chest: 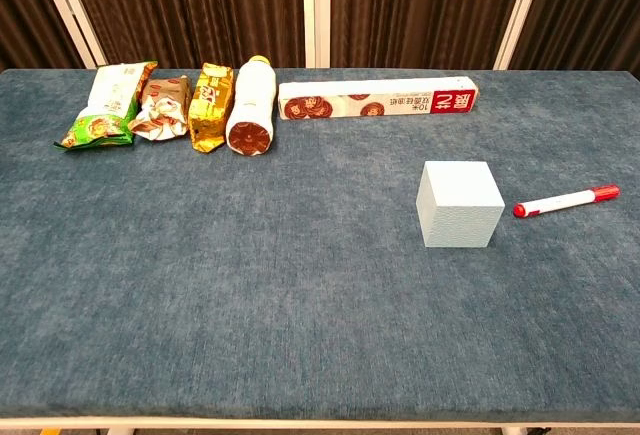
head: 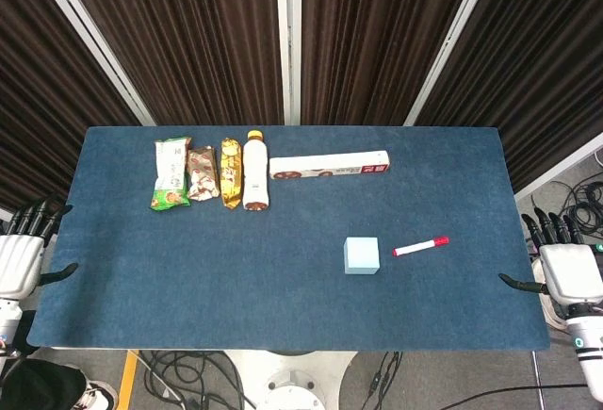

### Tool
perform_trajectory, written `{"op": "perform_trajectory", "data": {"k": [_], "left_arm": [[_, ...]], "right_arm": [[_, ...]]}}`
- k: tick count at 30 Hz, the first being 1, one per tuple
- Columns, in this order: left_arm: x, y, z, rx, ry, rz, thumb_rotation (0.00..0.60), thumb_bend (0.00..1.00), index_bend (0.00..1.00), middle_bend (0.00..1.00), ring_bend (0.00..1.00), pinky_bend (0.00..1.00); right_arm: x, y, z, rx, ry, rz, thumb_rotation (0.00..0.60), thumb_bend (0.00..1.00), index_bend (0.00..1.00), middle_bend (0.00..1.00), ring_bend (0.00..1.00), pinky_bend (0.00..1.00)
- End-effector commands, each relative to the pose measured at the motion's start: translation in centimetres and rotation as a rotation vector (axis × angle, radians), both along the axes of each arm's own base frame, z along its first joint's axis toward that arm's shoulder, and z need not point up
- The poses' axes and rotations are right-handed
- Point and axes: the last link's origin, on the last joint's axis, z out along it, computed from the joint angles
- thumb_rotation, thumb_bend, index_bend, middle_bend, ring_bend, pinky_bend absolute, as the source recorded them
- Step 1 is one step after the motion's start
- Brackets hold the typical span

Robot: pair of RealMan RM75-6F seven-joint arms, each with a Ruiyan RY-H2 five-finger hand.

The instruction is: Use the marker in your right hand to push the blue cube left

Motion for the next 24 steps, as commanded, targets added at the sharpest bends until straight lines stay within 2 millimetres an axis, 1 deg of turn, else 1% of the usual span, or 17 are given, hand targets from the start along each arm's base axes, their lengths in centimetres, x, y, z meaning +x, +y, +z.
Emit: {"op": "perform_trajectory", "data": {"k": [1, 8, 9, 10, 12, 13, 14, 16, 18, 19, 20, 21, 23, 24], "left_arm": [[0.1, -0.1, -0.1, -0.003, -0.003, 0.000, 0.600, 0.04, 0.18, 0.11, 0.01, 0.10], [0.4, -0.1, -0.1, -0.004, -0.013, -0.002, 0.600, 0.04, 0.18, 0.11, 0.01, 0.10], [0.4, -0.1, -0.1, -0.004, -0.012, -0.001, 0.600, 0.04, 0.18, 0.11, 0.01, 0.10], [0.4, 0.0, -0.1, -0.003, -0.013, -0.001, 0.600, 0.04, 0.18, 0.11, 0.01, 0.10], [0.5, 0.0, 0.0, -0.002, -0.018, -0.001, 0.600, 0.04, 0.18, 0.11, 0.01, 0.10], [0.5, 0.0, 0.0, -0.001, -0.020, -0.001, 0.600, 0.04, 0.18, 0.11, 0.01, 0.10], [0.6, 0.0, 0.0, -0.002, -0.023, -0.001, 0.600, 0.04, 0.18, 0.11, 0.01, 0.10], [0.6, 0.0, 0.0, -0.007, -0.029, -0.002, 0.600, 0.04, 0.18, 0.11, 0.01, 0.10], [0.7, 0.0, 0.0, -0.010, -0.029, -0.008, 0.600, 0.04, 0.18, 0.11, 0.01, 0.10], [0.7, 0.0, -0.1, -0.011, -0.029, -0.009, 0.600, 0.04, 0.18, 0.11, 0.01, 0.10], [0.7, -0.1, -0.1, -0.013, -0.031, -0.010, 0.600, 0.04, 0.18, 0.11, 0.01, 0.10], [0.8, -0.1, 0.0, -0.013, -0.034, -0.011, 0.600, 0.04, 0.18, 0.11, 0.01, 0.10], [0.9, -0.2, 0.0, -0.013, -0.035, -0.015, 0.600, 0.04, 0.18, 0.11, 0.01, 0.10], [0.9, -0.2, 0.1, -0.012, -0.035, -0.016, 0.600, 0.04, 0.18, 0.11, 0.01, 0.10]], "right_arm": [[-0.1, 0.0, -0.2, 0.005, -0.003, -0.006, 0.253, 0.00, 0.00, 0.00, 0.00, 0.00], [0.3, 0.0, -0.1, 0.011, -0.024, 0.012, 0.261, 0.00, 0.00, 0.01, 0.00, 0.00], [0.4, -0.1, -0.1, 0.008, -0.034, 0.021, 0.276, 0.00, 0.00, 0.02, 0.00, 0.00], [0.5, -0.1, -0.1, 0.005, -0.040, 0.029, 0.311, 0.00, 0.01, 0.04, 0.00, 0.00], [0.6, -0.5, -0.2, -0.002, -0.031, 0.049, 0.404, 0.00, 0.04, 0.07, 0.00, 0.01], [0.6, -0.7, -0.3, -0.003, -0.021, 0.056, 0.483, 0.00, 0.09, 0.11, 0.01, 0.03], [0.7, -0.9, -0.4, -0.005, -0.013, 0.063, 0.538, 0.00, 0.13, 0.14, 0.03, 0.04], [0.8, -1.6, -0.8, -0.002, -0.010, 0.079, 0.592, 0.00, 0.21, 0.20, 0.07, 0.04], [1.0, -2.8, -1.3, 0.023, -0.024, 0.087, 0.600, 0.00, 0.28, 0.26, 0.12, 0.05], [1.2, -3.4, -1.5, 0.040, -0.037, 0.087, 0.600, 0.00, 0.31, 0.29, 0.16, 0.09], [1.5, -4.1, -1.7, 0.061, -0.052, 0.090, 0.600, 0.00, 0.33, 0.32, 0.21, 0.17], [1.8, -5.1, -2.0, 0.093, -0.067, 0.103, 0.600, 0.00, 0.36, 0.35, 0.29, 0.29], [2.1, -6.5, -2.4, 0.147, -0.061, 0.114, 0.600, 0.00, 0.40, 0.42, 0.53, 0.68], [2.1, -7.4, -2.7, 0.180, -0.042, 0.121, 0.600, 0.00, 0.41, 0.43, 0.64, 0.83]]}}
